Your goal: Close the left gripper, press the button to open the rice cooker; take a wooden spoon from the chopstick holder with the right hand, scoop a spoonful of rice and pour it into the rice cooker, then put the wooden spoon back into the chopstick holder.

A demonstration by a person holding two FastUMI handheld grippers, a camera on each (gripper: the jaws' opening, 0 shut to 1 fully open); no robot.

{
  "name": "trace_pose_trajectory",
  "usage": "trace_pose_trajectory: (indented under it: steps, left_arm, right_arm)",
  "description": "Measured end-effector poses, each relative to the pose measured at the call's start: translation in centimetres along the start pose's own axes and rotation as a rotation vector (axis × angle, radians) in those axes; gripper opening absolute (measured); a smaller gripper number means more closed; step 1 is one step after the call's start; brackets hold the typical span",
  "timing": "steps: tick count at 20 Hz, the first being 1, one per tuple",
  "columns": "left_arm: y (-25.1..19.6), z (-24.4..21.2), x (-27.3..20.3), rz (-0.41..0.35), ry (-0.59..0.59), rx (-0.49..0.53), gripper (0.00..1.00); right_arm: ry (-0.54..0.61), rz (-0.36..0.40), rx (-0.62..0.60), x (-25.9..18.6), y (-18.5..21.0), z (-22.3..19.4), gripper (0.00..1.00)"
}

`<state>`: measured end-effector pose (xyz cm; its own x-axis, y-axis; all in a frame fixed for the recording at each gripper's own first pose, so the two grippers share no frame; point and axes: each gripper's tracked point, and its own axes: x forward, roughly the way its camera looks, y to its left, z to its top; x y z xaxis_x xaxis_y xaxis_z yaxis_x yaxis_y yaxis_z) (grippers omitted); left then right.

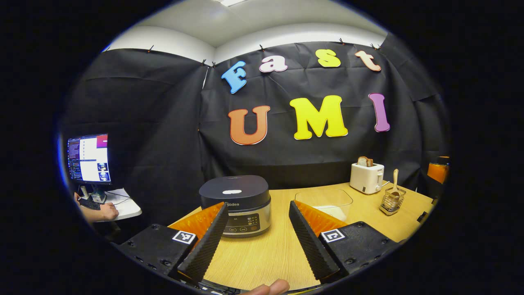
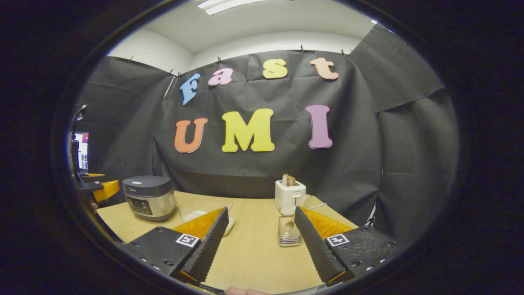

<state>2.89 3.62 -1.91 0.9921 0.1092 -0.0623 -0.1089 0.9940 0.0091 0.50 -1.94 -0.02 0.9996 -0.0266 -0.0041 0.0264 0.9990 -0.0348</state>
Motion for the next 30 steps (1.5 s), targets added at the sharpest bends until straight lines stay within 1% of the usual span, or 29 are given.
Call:
trace_pose_trajectory:
  steps: [1, 2, 3, 4, 5, 6, 7, 9, 10, 11, 12, 13, 14, 16, 19, 20, 21, 22, 25, 27, 28, 29, 30]
  left_arm:
    - [0.2, 0.0, 0.2, 0.001, 0.004, -0.011, 0.92]
    - [0.3, -0.1, 0.6, -0.005, 0.018, -0.021, 0.83]
    - [0.6, -0.2, 1.1, -0.010, 0.031, -0.030, 0.80]
    - [0.9, 0.0, 1.7, -0.018, 0.041, -0.033, 0.72]
    - [1.0, 0.2, 2.3, -0.024, 0.053, -0.033, 0.67]
    - [1.4, 0.4, 2.9, -0.024, 0.070, -0.038, 0.58]
    - [1.7, 0.5, 3.4, -0.026, 0.085, -0.047, 0.46]
    - [2.1, 1.1, 4.9, -0.033, 0.109, -0.064, 0.39]
    - [2.4, 1.3, 5.6, -0.034, 0.123, -0.071, 0.32]
    - [2.8, 1.6, 6.2, -0.033, 0.133, -0.081, 0.29]
    - [3.1, 1.6, 7.1, -0.031, 0.154, -0.094, 0.22]
    - [3.5, 1.4, 7.7, -0.030, 0.184, -0.109, 0.18]
    - [3.5, 1.2, 8.5, -0.037, 0.212, -0.124, 0.12]
    - [4.0, 0.8, 10.4, -0.041, 0.261, -0.145, 0.03]
    - [4.6, -1.3, 12.9, -0.037, 0.364, -0.158, 0.03]
    - [5.0, -2.0, 13.6, -0.029, 0.391, -0.156, 0.10]
    - [5.4, -2.7, 14.2, -0.021, 0.416, -0.158, 0.03]
    - [5.6, -3.2, 14.8, -0.019, 0.433, -0.165, 0.03]
    - [5.3, -3.9, 16.4, -0.034, 0.451, -0.183, 0.03]
    - [5.7, -4.5, 17.0, -0.022, 0.457, -0.173, 0.03]
    - [5.7, -4.5, 17.3, -0.026, 0.455, -0.165, 0.03]
    - [5.7, -4.5, 17.4, -0.028, 0.449, -0.156, 0.03]
    - [5.7, -4.7, 17.4, -0.033, 0.453, -0.147, 0.03]
  right_arm:
    - [-0.003, -0.008, 0.007, -0.1, -0.4, 0.1, 0.96]
    - [-0.005, -0.012, 0.013, -0.1, -0.7, 0.3, 0.96]
    - [-0.005, -0.016, 0.017, -0.1, -0.8, 0.3, 0.96]
    - [-0.005, -0.019, 0.021, -0.1, -1.0, 0.3, 0.96]
    - [-0.011, -0.021, 0.027, -0.2, -1.1, 0.5, 0.96]
    - [-0.016, -0.022, 0.032, -0.3, -1.2, 0.8, 0.96]
    - [-0.021, -0.023, 0.036, -0.3, -1.1, 0.8, 0.96]
    - [-0.030, -0.017, 0.033, -0.5, -1.0, 1.1, 0.92]
    - [-0.032, -0.018, 0.030, -0.5, -1.0, 1.1, 0.92]
    - [-0.034, -0.019, 0.027, -0.7, -0.9, 1.1, 0.92]
    - [-0.037, -0.020, 0.021, -0.7, -1.0, 1.3, 0.92]
    - [-0.042, -0.023, 0.015, -0.8, -1.1, 1.4, 0.92]
    - [-0.049, -0.027, 0.010, -0.9, -1.2, 1.7, 0.92]
    - [-0.059, -0.035, 0.009, -1.0, -1.4, 2.0, 0.92]
    - [-0.061, -0.027, 0.013, -1.3, -1.3, 2.0, 0.92]
    - [-0.062, -0.025, 0.014, -1.3, -1.3, 2.1, 0.95]
    - [-0.063, -0.024, 0.014, -1.3, -1.3, 2.1, 0.95]
    - [-0.065, -0.025, 0.013, -1.4, -1.3, 2.2, 0.95]
    - [-0.066, -0.026, 0.012, -1.3, -1.3, 2.2, 0.95]
    - [-0.064, -0.025, 0.011, -1.3, -1.3, 2.1, 0.95]
    - [-0.064, -0.025, 0.012, -1.3, -1.2, 2.1, 0.92]
    - [-0.062, -0.024, 0.012, -1.3, -1.2, 2.0, 0.95]
    - [-0.057, -0.021, 0.013, -1.2, -1.1, 1.9, 0.92]
